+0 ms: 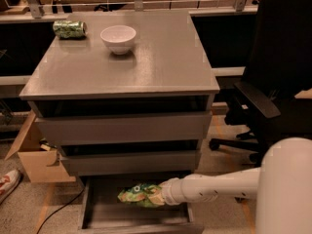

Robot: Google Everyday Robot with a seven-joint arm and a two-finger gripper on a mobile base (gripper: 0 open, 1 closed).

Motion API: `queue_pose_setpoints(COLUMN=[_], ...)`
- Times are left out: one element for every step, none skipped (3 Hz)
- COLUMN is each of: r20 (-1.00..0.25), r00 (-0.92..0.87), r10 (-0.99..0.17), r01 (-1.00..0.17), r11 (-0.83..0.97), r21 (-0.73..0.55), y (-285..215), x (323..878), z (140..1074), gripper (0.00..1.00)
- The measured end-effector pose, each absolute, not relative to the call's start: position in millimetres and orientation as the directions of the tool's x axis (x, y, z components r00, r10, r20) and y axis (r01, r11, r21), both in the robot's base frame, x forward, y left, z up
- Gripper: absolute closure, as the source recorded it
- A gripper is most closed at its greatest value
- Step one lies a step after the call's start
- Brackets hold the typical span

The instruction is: Place green rice chip bag into bottom drawer

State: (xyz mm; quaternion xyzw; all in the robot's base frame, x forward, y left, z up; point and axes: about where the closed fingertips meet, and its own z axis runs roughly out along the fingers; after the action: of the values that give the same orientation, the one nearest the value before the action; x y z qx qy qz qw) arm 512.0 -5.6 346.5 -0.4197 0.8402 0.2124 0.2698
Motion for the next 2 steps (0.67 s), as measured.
queue_pose_setpoints(r20=[-0.607,-0.61], r00=[-0.499,-0.497], r10=[-0.618,-0.617], r01=[-0.814,-0.805], r11=[0.574,0.591], r21=[0.085,0.059], y=[11.0,21.8], x=[529.1,543.8], z=[309.1,291.0], gripper=[1.0,1.0])
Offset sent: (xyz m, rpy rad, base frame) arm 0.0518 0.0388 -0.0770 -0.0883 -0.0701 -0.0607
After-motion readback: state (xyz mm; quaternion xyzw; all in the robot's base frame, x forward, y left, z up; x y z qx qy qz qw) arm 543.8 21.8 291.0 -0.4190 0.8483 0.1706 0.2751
